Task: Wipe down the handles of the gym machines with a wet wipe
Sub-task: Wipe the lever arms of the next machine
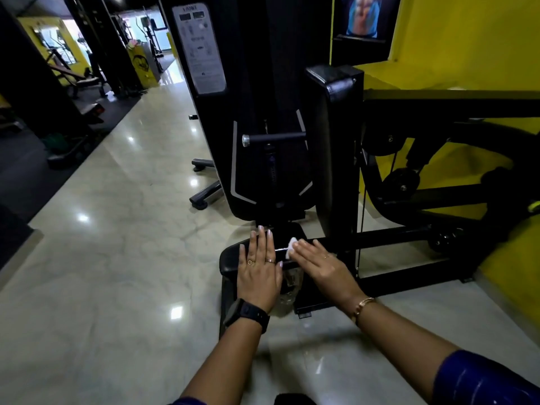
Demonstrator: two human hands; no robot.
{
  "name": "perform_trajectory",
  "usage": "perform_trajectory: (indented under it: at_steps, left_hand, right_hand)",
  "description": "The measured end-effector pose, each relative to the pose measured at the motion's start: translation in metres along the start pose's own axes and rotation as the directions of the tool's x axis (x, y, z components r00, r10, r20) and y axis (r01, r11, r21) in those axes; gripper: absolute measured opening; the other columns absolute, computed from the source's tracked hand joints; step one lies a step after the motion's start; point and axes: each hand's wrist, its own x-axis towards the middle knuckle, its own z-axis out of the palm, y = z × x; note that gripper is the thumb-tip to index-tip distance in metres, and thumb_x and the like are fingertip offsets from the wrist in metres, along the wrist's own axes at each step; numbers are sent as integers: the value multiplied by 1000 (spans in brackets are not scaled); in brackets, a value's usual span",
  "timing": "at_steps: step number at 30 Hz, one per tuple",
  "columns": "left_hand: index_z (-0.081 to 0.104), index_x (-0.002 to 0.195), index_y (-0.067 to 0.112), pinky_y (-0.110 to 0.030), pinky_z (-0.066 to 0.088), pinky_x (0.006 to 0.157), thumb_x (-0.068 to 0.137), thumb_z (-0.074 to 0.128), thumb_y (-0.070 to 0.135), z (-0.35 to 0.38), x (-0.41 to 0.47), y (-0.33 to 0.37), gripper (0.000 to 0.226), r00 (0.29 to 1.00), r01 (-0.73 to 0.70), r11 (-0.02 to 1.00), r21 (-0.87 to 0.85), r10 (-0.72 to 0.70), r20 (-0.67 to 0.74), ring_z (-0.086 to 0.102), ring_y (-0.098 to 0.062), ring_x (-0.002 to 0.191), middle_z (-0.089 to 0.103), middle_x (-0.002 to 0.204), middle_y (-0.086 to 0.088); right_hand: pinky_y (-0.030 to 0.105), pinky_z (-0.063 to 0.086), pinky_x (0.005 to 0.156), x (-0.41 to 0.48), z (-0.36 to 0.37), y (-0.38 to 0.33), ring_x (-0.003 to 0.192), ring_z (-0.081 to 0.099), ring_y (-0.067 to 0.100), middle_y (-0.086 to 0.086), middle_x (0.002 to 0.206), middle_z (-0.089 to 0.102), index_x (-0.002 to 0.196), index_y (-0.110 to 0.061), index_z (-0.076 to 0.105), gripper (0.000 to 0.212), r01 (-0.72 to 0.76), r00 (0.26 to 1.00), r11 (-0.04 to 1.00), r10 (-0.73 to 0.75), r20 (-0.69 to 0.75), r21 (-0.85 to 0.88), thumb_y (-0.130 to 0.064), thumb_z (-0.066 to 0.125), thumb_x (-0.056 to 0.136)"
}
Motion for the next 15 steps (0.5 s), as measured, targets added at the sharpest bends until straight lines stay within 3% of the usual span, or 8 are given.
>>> perform_trajectory:
  at_steps: [3,6,9,12,15]
  left_hand:
    - [1,153,9,-43,-2,118,92,27,41,2,0,4,74,1000,-11,1000,24,11,-25,-3,-24,150,13,159,-12]
    - [-2,154,9,-45,1,119,93,23,40,5,0,11,73,997,-7,1000,30,9,-74,-9,-22,150,13,160,-10]
    - [0,153,9,-44,2,119,92,25,39,4,1,17,73,996,4,999,33,-1,-92,-13,-22,149,9,161,-12]
    - [10,152,7,-44,0,119,88,39,36,2,1,17,77,997,-11,997,70,16,-81,-15,-23,149,22,159,-14]
    - [24,148,3,-44,0,119,89,34,37,2,3,20,69,996,-8,999,48,13,-93,-15,-26,149,31,155,-20]
  right_hand:
    - [31,21,119,-16,-6,26,132,46,21,8,143,45,138,-7,47,65,-270,961,963,271,-48,21,17,46,78]
    - [29,17,119,-12,-4,23,130,44,17,10,136,54,133,-4,53,65,-502,852,857,514,-104,120,21,62,74]
    - [32,21,118,6,3,-7,130,43,13,8,134,57,132,-9,55,69,-421,895,892,438,-85,167,19,67,70]
    - [38,30,112,16,9,-33,127,51,22,14,132,59,128,-2,59,67,-258,963,960,265,-54,109,17,73,65]
    - [40,30,112,8,6,-15,125,54,25,15,132,58,130,-2,57,66,-271,962,962,272,-27,24,19,64,68]
